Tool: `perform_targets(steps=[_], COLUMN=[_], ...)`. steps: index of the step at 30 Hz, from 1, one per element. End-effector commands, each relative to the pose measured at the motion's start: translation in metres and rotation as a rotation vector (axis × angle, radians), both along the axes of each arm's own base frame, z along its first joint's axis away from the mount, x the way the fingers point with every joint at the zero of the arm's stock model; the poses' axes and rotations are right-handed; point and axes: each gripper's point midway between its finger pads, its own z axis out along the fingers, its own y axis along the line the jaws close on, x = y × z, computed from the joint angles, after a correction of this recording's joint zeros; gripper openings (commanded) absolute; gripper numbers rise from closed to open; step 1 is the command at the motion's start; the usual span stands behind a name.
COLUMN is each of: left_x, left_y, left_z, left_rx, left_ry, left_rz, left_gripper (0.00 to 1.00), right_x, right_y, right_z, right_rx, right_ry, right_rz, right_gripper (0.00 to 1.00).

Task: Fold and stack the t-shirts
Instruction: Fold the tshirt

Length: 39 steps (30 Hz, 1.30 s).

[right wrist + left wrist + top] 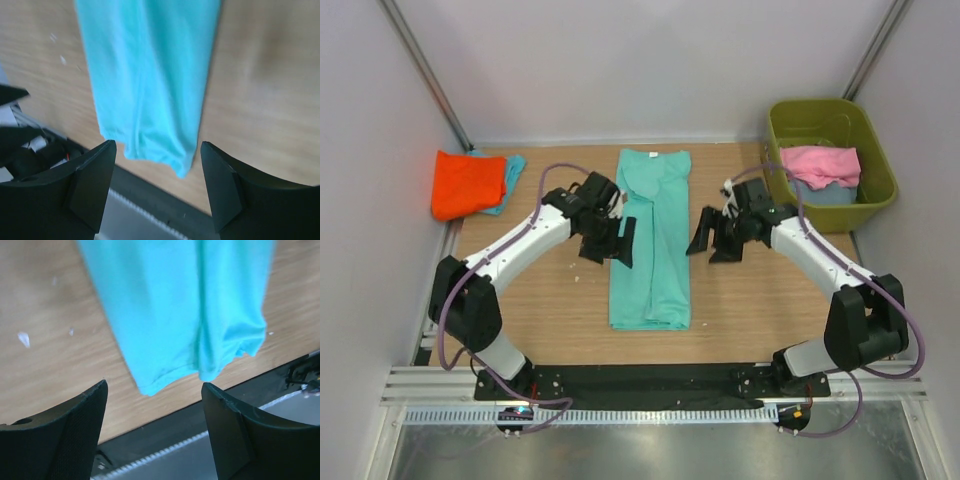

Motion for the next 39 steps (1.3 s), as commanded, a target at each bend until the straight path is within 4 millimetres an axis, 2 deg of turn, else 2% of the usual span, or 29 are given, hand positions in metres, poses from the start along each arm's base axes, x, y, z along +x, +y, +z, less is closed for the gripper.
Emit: perform_targets(steps=[1, 2, 3, 4, 6, 7, 10, 14, 20, 30, 33, 35, 37, 39], left_x=[-0.022, -0.021, -0.032, -0.023, -0.026, -0.036, -0.05, -0.053, -0.058, -0.066, -0.071, -0.073, -0.075, -0.078], left_y=[-0.005, -0.005, 0.0, 0.003, 0.015, 0.017, 0.02, 0.018, 0.02, 0.026, 0.029, 0.03, 0.031, 0.035], left_z=[-0.002, -0.007, -0.026, -0.032, -0.053, -0.067, -0.093, -0.112, -0.126, -0.129, -0.132, -0.134, -0.134, -0.138], left_rx=[-0.192, -0.204, -0.197, -0.235, -0.239, -0.25, -0.254, -0.291, -0.284, -0.259, -0.239, -0.235, -0.224, -0.194], left_ry=[0.209, 0.209, 0.272, 0.283, 0.372, 0.421, 0.477, 0.504, 0.524, 0.538, 0.545, 0.553, 0.562, 0.565], left_rz=[0.281, 0.291, 0.323, 0.375, 0.482, 0.492, 0.546, 0.601, 0.629, 0.637, 0.644, 0.645, 0.645, 0.655], left_gripper=[0.76, 0.76, 0.76, 0.76, 0.76, 0.76, 0.73, 0.68, 0.64, 0.57, 0.51, 0.43, 0.31, 0.32], right_x=[-0.063, -0.079, -0.085, -0.095, -0.103, -0.113, -0.127, -0.128, -0.124, -0.121, -0.125, -0.13, -0.135, -0.141], right_y=[0.016, 0.013, 0.015, 0.014, 0.016, 0.014, 0.017, 0.016, 0.027, 0.039, 0.04, 0.039, 0.038, 0.037], right_z=[-0.03, -0.049, -0.055, -0.071, -0.082, -0.093, -0.107, -0.121, -0.127, -0.127, -0.128, -0.13, -0.134, -0.136], right_rx=[0.141, 0.142, 0.16, 0.168, 0.194, 0.191, 0.199, 0.205, 0.239, 0.258, 0.249, 0.239, 0.225, 0.219], right_ry=[0.283, 0.366, 0.4, 0.438, 0.496, 0.537, 0.579, 0.586, 0.574, 0.552, 0.551, 0.557, 0.563, 0.589], right_rz=[-0.036, -0.071, -0.08, -0.094, -0.13, -0.14, -0.15, -0.181, -0.174, -0.148, -0.133, -0.124, -0.119, -0.121], right_gripper=[0.75, 0.75, 0.75, 0.75, 0.75, 0.74, 0.73, 0.71, 0.66, 0.58, 0.53, 0.48, 0.46, 0.45])
